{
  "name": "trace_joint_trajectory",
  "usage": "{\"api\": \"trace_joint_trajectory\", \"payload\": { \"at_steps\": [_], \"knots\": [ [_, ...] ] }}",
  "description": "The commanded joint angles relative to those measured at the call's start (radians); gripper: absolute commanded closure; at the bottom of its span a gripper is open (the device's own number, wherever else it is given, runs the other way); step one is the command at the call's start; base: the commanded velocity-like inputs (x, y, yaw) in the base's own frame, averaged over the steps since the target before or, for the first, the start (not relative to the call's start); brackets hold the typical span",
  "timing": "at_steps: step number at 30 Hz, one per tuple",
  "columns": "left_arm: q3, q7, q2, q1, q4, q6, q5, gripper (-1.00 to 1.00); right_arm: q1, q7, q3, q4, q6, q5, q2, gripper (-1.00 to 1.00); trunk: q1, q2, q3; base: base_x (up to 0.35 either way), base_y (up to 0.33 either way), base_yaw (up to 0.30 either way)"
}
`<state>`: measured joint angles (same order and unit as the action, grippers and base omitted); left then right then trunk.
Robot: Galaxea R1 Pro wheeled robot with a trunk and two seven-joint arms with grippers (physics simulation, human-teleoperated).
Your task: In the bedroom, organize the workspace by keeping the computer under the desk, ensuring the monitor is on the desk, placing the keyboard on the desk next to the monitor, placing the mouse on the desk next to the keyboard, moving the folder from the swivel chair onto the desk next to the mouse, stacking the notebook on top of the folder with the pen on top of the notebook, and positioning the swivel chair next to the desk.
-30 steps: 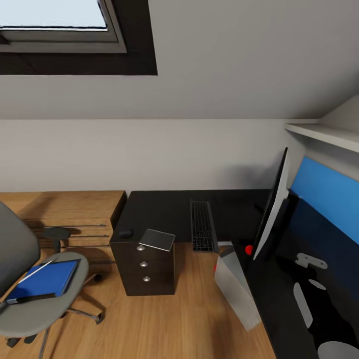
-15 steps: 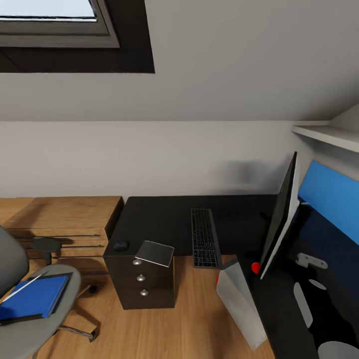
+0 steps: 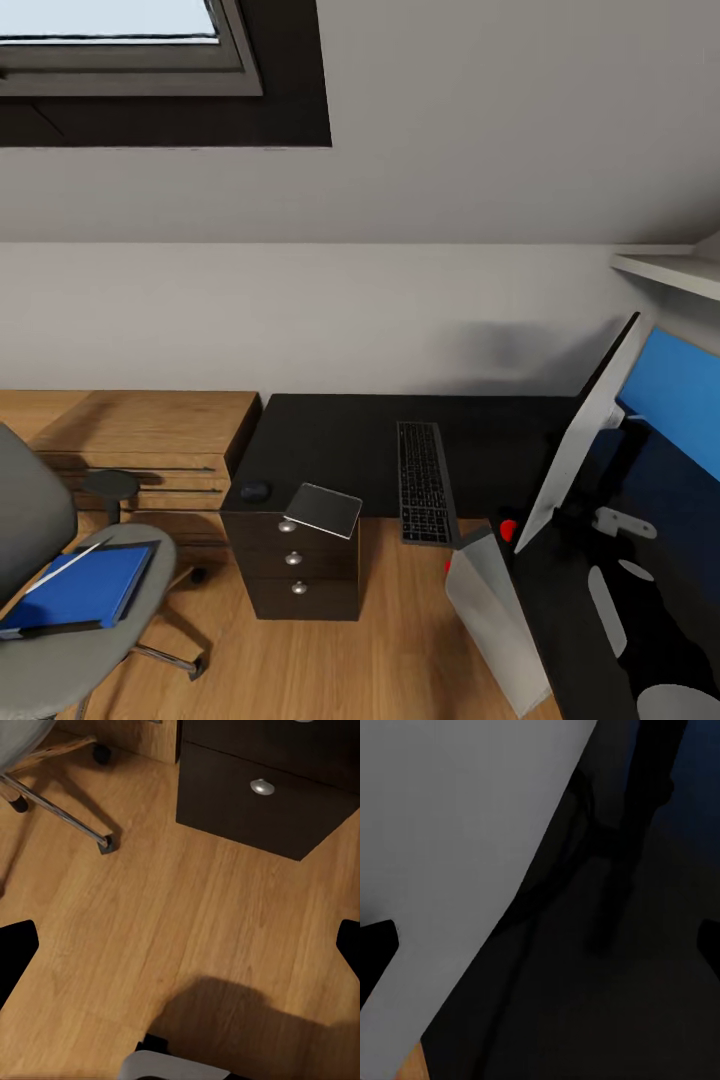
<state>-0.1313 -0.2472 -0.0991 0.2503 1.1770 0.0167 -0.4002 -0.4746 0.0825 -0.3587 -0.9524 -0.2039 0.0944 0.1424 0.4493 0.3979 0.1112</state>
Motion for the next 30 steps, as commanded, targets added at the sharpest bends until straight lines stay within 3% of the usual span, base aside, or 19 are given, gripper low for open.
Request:
{"api": "trace_joint_trajectory", "payload": {
  "at_steps": [1, 8, 17, 23, 30],
  "knots": [
    [-0.004, -0.007, -0.002, 0.000, 0.001, 0.002, -0.009, -1.00, -0.001, 0.005, 0.001, -0.002, -0.005, 0.010, 0.000, -1.00, 0.001, 0.002, 0.002, 0.000, 0.000, 0.002],
    [-0.004, -0.005, -0.001, 0.000, 0.001, 0.000, -0.009, -1.00, -0.001, 0.006, 0.001, -0.002, -0.004, 0.010, 0.000, -1.00, 0.001, 0.002, 0.002, 0.187, 0.000, 0.043],
    [-0.005, -0.004, -0.001, 0.000, -0.011, 0.002, -0.010, -1.00, -0.001, 0.006, 0.001, -0.002, -0.003, 0.010, 0.000, -1.00, 0.001, 0.002, 0.002, 0.207, 0.000, 0.236],
    [-0.005, -0.004, 0.000, 0.000, -0.011, 0.002, -0.010, -1.00, -0.001, 0.006, 0.001, -0.002, -0.004, 0.010, -0.001, -1.00, 0.001, 0.002, 0.002, 0.041, 0.000, 0.230],
    [-0.005, -0.003, 0.001, 0.000, -0.011, 0.002, -0.008, -1.00, -0.001, 0.006, 0.000, -0.002, -0.005, 0.010, 0.000, -1.00, 0.001, 0.002, 0.001, 0.003, 0.000, -0.020]
  ]
}}
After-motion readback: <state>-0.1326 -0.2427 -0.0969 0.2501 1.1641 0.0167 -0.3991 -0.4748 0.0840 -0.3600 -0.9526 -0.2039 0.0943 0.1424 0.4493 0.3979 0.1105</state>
